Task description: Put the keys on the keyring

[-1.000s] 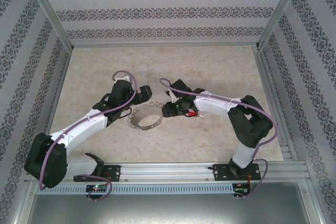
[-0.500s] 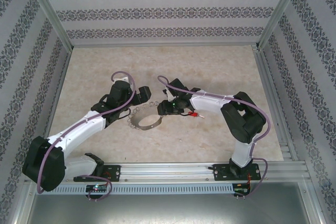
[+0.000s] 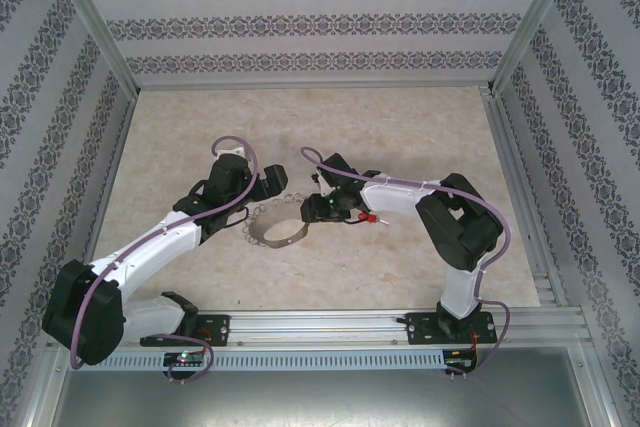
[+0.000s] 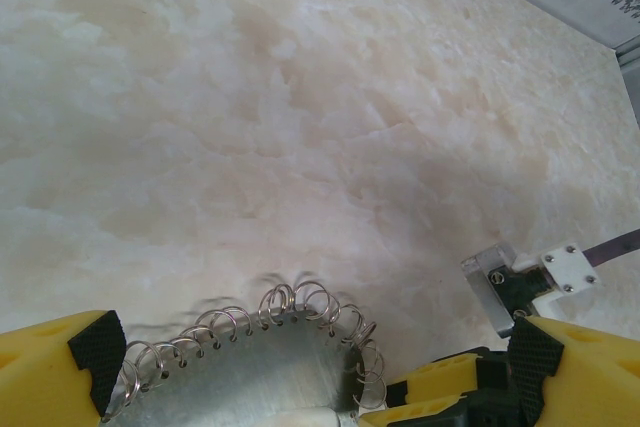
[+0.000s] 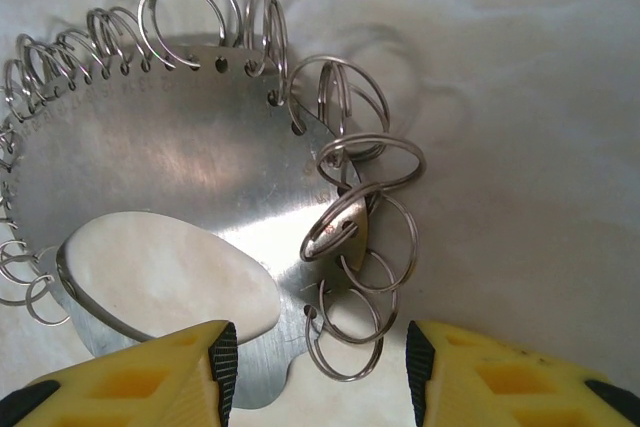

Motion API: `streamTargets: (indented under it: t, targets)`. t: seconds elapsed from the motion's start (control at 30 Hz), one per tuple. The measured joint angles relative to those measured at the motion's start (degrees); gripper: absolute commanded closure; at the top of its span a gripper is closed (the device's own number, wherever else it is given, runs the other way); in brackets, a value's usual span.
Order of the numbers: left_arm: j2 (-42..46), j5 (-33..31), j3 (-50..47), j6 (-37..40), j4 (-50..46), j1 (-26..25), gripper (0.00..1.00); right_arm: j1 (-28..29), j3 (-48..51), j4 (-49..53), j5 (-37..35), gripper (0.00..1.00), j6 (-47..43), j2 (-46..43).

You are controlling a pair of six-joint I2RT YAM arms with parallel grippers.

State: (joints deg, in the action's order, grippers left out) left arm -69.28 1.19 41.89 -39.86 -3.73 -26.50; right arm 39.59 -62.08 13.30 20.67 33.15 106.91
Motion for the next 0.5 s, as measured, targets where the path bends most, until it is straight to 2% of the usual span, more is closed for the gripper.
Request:
streamTargets:
  t: [0.5]
  targets:
    - [0.00,0.02,0.00,0.00,0.02,0.00,0.00,0.04,-5.25,0.13,2.03,0.49,0.15,1.18]
